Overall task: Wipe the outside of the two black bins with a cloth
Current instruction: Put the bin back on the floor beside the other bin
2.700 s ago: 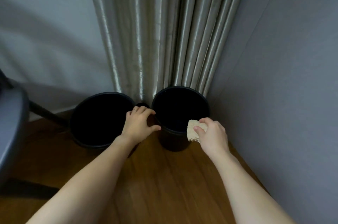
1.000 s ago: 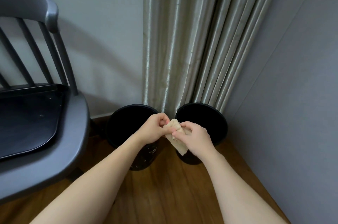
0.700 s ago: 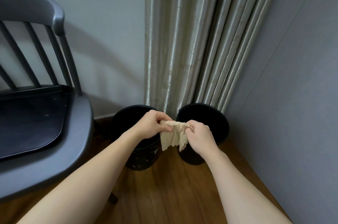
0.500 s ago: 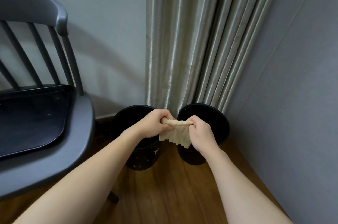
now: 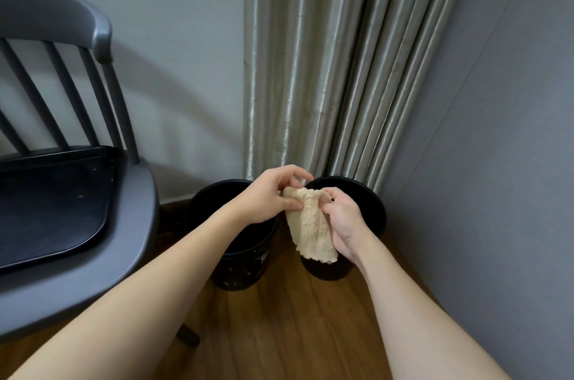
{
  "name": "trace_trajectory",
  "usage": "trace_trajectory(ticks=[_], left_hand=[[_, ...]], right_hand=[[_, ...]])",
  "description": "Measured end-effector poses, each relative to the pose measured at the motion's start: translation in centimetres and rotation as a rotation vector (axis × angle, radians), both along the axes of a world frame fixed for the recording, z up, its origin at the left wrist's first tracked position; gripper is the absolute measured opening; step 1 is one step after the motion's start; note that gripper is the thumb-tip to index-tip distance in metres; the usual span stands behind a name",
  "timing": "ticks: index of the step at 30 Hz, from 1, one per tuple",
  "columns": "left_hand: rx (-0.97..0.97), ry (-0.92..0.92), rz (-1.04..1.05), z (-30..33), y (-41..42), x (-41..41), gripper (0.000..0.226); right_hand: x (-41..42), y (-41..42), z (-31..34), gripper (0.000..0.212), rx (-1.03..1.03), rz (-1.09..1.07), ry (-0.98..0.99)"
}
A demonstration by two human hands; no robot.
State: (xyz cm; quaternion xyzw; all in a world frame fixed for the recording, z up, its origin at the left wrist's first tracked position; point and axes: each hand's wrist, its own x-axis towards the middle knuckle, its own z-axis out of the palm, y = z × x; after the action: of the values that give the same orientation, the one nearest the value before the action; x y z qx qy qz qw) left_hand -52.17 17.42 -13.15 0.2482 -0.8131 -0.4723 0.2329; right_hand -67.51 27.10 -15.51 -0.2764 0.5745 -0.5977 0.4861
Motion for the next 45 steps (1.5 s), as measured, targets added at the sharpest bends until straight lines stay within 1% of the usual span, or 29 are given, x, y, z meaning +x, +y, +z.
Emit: trace_trajectory(ticks=[1,2,4,7,9,11,14,18,19,21,23,25,27,30,32,35,38,42,45], left_hand=[[-0.026,-0.015,-0.026,0.1,0.1,-0.2,0.054],[-0.057,-0.036,-0.045,0.2,0.2,-0.4,0.056],[-0.112,-0.071,-0.042,0.3,0.1,-0.6,0.045],[-0.113,-0.053,-0.002,0.3,-0.1,-0.6,0.031],[-0.125,-0.035,0.013,0.4,-0.2,-0.7,0.027],[-0.098,-0.017,0.018,0.3,-0.2,-0.9,0.024],[-0.076,0.017,0.057,0.1,-0.5,-1.2,0.018],[0.005,0.086,0.062,-0.2,-1.0,-1.3,0.022],[0.005,0.096,0.062,-0.4,-1.1,-1.3,0.023],[-0.003,0.094,0.059,-0.9,-1.4,-1.1,0.023],[0.015,0.064,0.056,-1.7,-1.7,-0.8,0.026],[0.066,0.008,0.057,-2.8,-2.0,-0.3,0.036],[0.105,-0.088,0.079,-4.5,-2.5,0.4,0.041],[0.067,-0.384,0.14,-8.0,-3.5,1.9,0.05],[0.062,-0.57,0.169,-10.6,-3.9,3.2,0.059],[0.096,-0.724,0.198,-13.8,-4.3,4.6,0.066],[0.126,-0.764,0.216,-16.0,-4.5,4.4,0.064],[0.053,-0.813,0.209,-18.0,-4.6,3.7,0.05],[-0.016,-0.81,0.187,-18.3,-5.0,3.5,0.036]], right_hand=[[0.1,0.0,0.0,0.017,0.002,0.017,-0.019],[0.1,0.0,0.0,0.016,0.01,0.013,-0.012],[0.0,0.0,-0.2,0.015,0.034,-0.036,0.087],[-0.2,0.0,-0.5,0.009,0.017,-0.06,0.323],[-0.2,0.1,-0.6,0.016,0.008,-0.016,0.376],[0.0,0.2,-0.3,0.025,-0.013,0.03,0.308],[0.3,0.3,0.0,0.032,-0.076,0.082,0.117],[0.9,0.2,0.1,0.042,-0.101,0.191,-0.136],[1.0,0.2,0.2,0.042,-0.093,0.221,-0.179],[1.3,0.2,0.1,0.04,-0.065,0.243,-0.186],[1.4,0.1,-0.4,0.034,-0.03,0.209,-0.116],[1.5,-0.2,-1.1,0.027,0.029,0.165,0.05],[1.4,-0.3,-2.0,0.024,0.093,0.14,0.254],[1.2,-0.4,-3.4,0.024,0.162,0.164,0.627],[0.9,-0.5,-4.3,0.025,0.195,0.181,0.792],[0.5,-0.8,-5.3,0.025,0.229,0.216,0.848],[0.1,-1.1,-6.3,0.028,0.269,0.268,0.923],[-0.3,-1.4,-7.1,0.03,0.293,0.258,0.982],[-0.7,-1.6,-7.3,0.029,0.299,0.246,1.022]])
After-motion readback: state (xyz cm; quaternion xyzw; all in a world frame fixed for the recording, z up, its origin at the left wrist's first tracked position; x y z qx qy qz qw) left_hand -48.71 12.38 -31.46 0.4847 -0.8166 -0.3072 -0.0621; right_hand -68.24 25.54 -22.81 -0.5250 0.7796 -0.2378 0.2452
